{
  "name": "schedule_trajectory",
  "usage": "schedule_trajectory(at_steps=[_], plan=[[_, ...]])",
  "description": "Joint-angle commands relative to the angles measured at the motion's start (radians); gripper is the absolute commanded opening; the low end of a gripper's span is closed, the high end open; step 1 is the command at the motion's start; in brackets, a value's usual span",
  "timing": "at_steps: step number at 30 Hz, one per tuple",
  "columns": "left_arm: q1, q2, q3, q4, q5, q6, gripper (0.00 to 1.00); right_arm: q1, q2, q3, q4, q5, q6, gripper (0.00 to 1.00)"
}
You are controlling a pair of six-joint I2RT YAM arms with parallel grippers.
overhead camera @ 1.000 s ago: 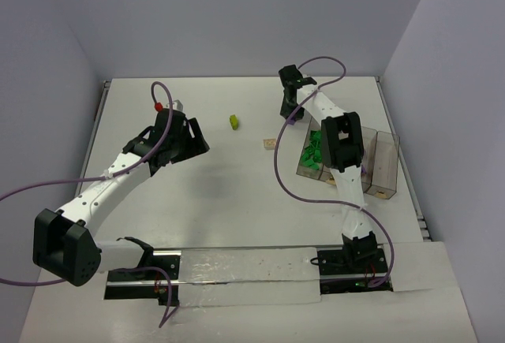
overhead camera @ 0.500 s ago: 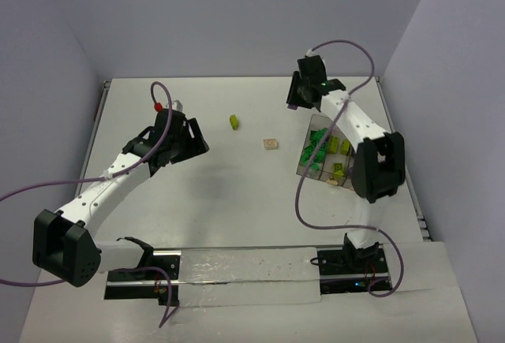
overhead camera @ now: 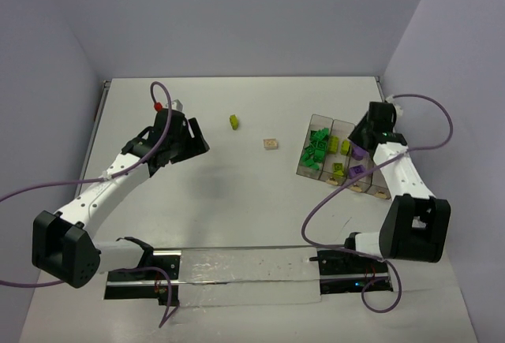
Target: Sort the legos into containers by color
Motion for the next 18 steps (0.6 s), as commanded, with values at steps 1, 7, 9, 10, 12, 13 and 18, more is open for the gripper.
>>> schedule_trajectory(at_steps=[1, 7, 9, 10, 12, 13, 18], plan=[[-0.004, 0.002, 0.031, 0.040, 0.025, 0.003, 0.76, -0.055, -0.052, -0.045, 0.036, 0.054, 0.003, 0.22], [-0.004, 0.023, 0.062, 0.038, 0.034, 0.008, 0.78, -0.064, -0.030, -0.091, 0.062, 0.115, 0.015, 0.29], [-0.004, 0.026, 0.067, 0.037, 0.033, 0.010, 0.79, -0.065, -0.015, -0.092, 0.068, 0.107, 0.017, 0.32], [-0.004, 0.028, 0.069, 0.035, 0.029, 0.008, 0.79, -0.065, -0.004, -0.094, 0.070, 0.107, 0.018, 0.36], [-0.004, 0.029, 0.068, 0.034, 0.028, 0.006, 0.80, -0.065, 0.007, -0.093, 0.069, 0.110, 0.018, 0.49], [-0.004, 0.029, 0.067, 0.032, 0.027, 0.004, 0.81, -0.065, 0.010, -0.092, 0.067, 0.114, 0.018, 0.55], [-0.003, 0.032, 0.066, 0.024, 0.014, -0.009, 0.82, -0.065, -0.011, -0.083, 0.059, 0.127, 0.014, 0.71]])
